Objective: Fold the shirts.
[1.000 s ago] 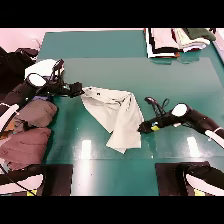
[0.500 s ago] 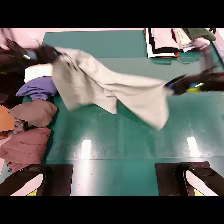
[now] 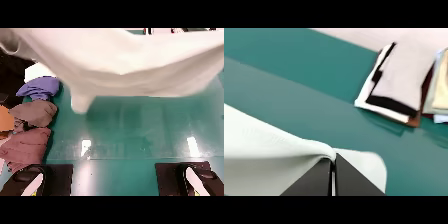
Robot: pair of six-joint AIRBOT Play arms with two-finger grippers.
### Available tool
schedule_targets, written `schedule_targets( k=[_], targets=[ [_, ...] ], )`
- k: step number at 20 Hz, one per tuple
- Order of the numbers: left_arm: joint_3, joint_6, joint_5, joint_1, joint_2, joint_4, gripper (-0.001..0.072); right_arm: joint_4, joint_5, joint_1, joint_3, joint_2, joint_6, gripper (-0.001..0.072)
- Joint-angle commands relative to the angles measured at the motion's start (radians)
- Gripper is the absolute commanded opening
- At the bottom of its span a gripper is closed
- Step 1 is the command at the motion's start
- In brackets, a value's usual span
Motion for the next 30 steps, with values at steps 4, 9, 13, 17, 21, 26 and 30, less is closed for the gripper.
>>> schedule_targets(
  k=[4, 9, 13, 17, 21, 26, 30],
  targets=[
    [-0.129, -0.031, -0.145, 0.001, -0.079, 0.208, 0.0024, -0.008, 0.173, -0.04, 0.095, -0.164, 0.105, 0.0015],
    [-0.496, -0.052, -0.035, 0.001, -0.336, 0.213, 0.0024, -0.011, 0.209, -0.013, -0.112, -0.376, 0.159, 0.0015],
    [-0.579, -0.058, 0.117, 0.001, -0.582, 0.2, 0.0025, -0.056, -0.016, 0.063, -0.324, -0.55, 0.159, 0.0015],
    [-0.527, -0.136, 0.176, 0.018, -0.632, 0.194, 0.0568, -0.05, -0.118, 0.094, -0.216, -0.698, 0.159, 0.033],
    [-0.486, -0.131, -0.103, 0.082, -0.579, 0.203, 0.0568, -0.025, 0.012, 0.081, -0.117, -0.702, 0.156, 0.0334],
    [-0.829, -0.179, -0.097, 0.006, -0.473, 0.195, 0.0568, -0.024, -0.022, 0.082, -0.356, -0.525, 0.147, 0.0334],
    [-1.026, -0.185, 0.003, -0.091, -0.466, 0.085, 0.0569, -0.025, -0.054, 0.081, -0.508, -0.416, 0.147, 0.0334]
  ],
)
